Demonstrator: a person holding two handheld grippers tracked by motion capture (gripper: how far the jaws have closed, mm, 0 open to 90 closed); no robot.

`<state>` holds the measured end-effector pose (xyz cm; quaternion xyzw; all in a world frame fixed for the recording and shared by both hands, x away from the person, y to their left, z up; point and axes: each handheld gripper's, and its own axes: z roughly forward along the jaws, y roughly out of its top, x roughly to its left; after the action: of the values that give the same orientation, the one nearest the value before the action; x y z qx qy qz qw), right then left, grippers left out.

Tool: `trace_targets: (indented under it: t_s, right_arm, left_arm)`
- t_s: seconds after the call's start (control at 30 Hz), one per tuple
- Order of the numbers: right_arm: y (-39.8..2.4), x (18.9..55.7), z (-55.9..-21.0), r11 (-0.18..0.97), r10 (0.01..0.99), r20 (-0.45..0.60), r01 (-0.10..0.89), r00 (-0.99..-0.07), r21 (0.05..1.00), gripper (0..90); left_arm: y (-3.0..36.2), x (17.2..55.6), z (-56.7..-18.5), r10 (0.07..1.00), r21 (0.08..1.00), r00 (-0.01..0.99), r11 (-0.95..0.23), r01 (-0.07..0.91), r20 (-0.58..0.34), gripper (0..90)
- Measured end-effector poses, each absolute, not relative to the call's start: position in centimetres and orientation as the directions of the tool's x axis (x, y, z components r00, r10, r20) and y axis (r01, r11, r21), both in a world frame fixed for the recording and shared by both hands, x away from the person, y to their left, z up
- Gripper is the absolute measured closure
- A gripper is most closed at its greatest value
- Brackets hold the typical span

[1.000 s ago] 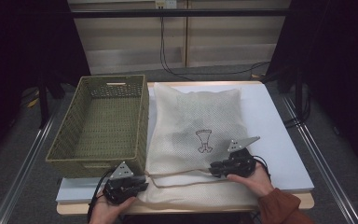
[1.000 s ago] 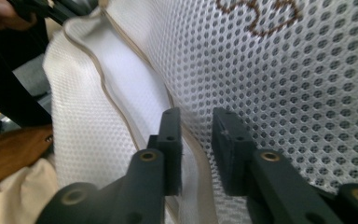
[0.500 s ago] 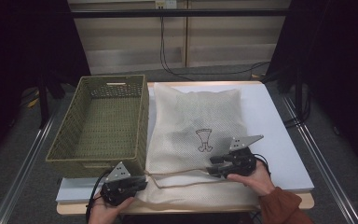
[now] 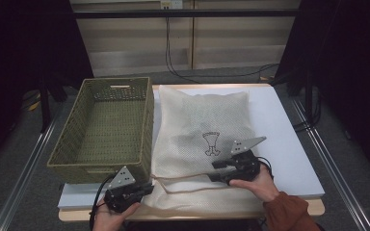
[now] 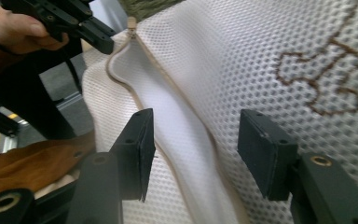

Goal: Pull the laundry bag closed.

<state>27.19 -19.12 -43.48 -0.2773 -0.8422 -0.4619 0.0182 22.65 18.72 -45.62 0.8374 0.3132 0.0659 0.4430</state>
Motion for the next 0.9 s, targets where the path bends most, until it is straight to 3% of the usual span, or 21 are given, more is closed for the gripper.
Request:
trace_targets:
  t_s: [0.27, 0.73, 0.9]
  right_arm:
    - [-17.3, 27.8, -43.1, 0.429, 0.408, 0.312, 0.481, -0.858, 0.765, 47.3]
    - [-14.2, 28.7, -42.6, 0.476, 0.323, 0.29, 0.419, -0.901, 0.773, 71.5]
    - [-12.8, 29.2, -42.2, 0.488, 0.297, 0.285, 0.402, -0.911, 0.775, 72.8]
  left_arm:
    - [18.4, 22.5, -45.0, 0.574, 0.797, 0.804, -0.408, 0.445, -0.155, 87.2]
    - [17.6, 22.7, -44.4, 0.544, 0.796, 0.828, -0.438, 0.418, -0.135, 87.1]
    - [17.4, 22.7, -44.2, 0.54, 0.799, 0.831, -0.437, 0.412, -0.133, 87.1]
